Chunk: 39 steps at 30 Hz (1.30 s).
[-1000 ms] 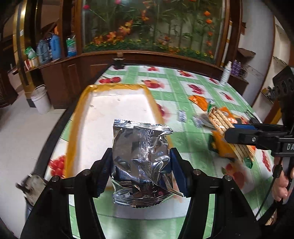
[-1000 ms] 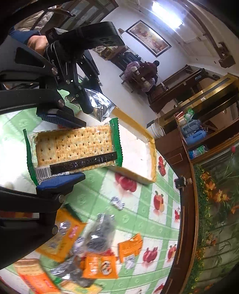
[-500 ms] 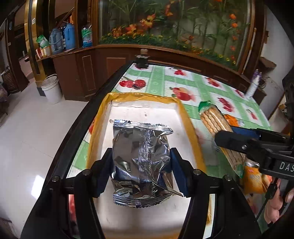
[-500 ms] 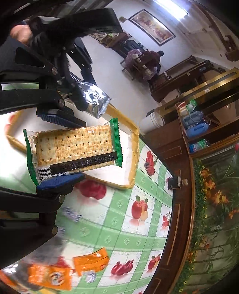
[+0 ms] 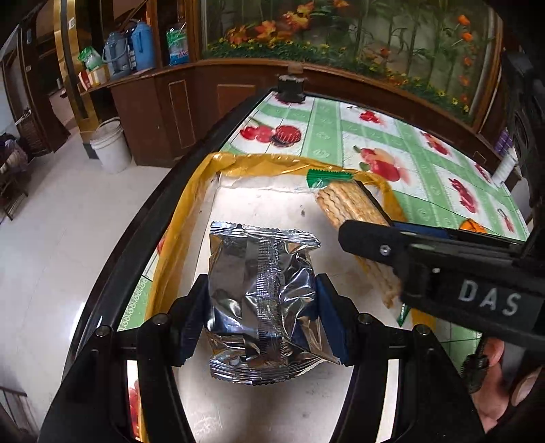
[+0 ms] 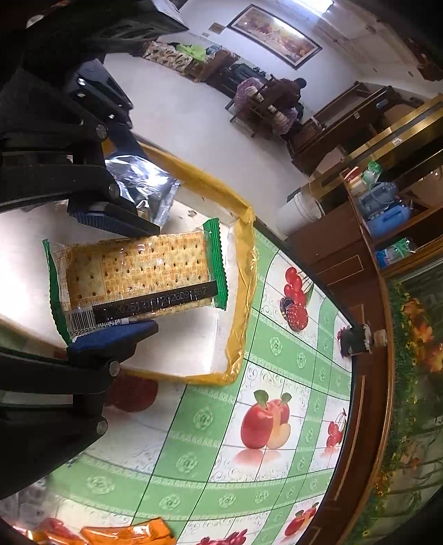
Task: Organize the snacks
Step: 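Carry the foil bag and cracker pack into the yellow tray and open both grippers, then move both grippers back from the tray to the snack pile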
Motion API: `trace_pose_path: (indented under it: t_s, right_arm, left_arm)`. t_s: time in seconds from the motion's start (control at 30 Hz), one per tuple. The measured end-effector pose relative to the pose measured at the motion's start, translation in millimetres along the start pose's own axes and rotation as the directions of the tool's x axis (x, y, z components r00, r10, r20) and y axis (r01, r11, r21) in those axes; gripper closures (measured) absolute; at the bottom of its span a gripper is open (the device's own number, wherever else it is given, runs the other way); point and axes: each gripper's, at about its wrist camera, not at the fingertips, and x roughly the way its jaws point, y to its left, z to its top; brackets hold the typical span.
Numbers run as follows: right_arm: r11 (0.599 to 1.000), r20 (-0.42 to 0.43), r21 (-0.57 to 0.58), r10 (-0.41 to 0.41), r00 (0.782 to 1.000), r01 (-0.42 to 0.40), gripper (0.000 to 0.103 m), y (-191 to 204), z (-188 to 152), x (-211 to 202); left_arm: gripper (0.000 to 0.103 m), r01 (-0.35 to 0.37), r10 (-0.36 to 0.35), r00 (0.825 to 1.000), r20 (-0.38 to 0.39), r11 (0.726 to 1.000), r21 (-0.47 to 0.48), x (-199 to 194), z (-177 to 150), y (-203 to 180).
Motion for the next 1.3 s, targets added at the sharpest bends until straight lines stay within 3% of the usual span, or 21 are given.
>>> trace_pose_path:
  t_s: [0.43,0.57,0.67,0.83,0.93,1.03,1.07,1.17,1.23,1.3]
  right_arm:
    - [0.999,-0.022,0.015,-0.042,0.999,0.042,0.051,-4,8,24]
    - [0.999,0.004,0.033,-0.024,1.000,0.024,0.049,-7,8,14]
    - [0.998,0.045,0.058,-0.034,0.998,0.031,0.038,-8,7,-1]
    - [0.989,0.129,0.150,-0.040,0.991,0.020,0.038,-14,0,-30]
    - [0.940,0.205,0.330,0.015,0.979,-0.084,0.040,-36,-16,-49]
    - [0.909,0.218,0.390,0.063,0.974,-0.146,0.048,-48,-26,-59]
    - [0.890,0.234,0.419,0.088,0.968,-0.182,0.056,-55,-32,-66]
    - [0.854,0.295,0.455,0.122,0.948,-0.252,0.054,-70,-48,-90]
    - [0.854,0.314,0.458,0.107,0.943,-0.249,0.054,-81,-56,-113]
    - [0.894,0.320,0.375,0.122,0.940,-0.244,0.054,-90,-66,-143]
  left_arm:
    - [0.042,-0.037,0.037,0.999,-0.010,0.999,-0.004,3,5,2]
    - [0.042,-0.037,0.037,0.999,-0.003,0.998,-0.055,-9,3,11]
    - [0.042,-0.033,0.036,0.999,0.027,0.992,-0.125,-23,-3,19]
    - [0.042,0.006,0.034,0.987,0.154,0.968,-0.251,-70,-28,18]
    - [0.042,0.074,-0.025,0.981,0.193,0.965,-0.252,-87,-41,5]
    - [0.042,0.072,-0.028,0.977,0.214,0.976,-0.204,-99,-50,-11]
    - [0.042,0.066,-0.025,0.976,0.217,0.980,-0.186,-103,-51,-16]
    - [0.042,0.086,-0.051,0.972,0.228,0.985,-0.148,-116,-58,-22]
    - [0.041,0.095,-0.067,0.972,0.224,0.988,-0.118,-122,-64,-25]
    - [0.041,0.114,-0.093,0.972,0.218,0.989,-0.090,-128,-70,-27]
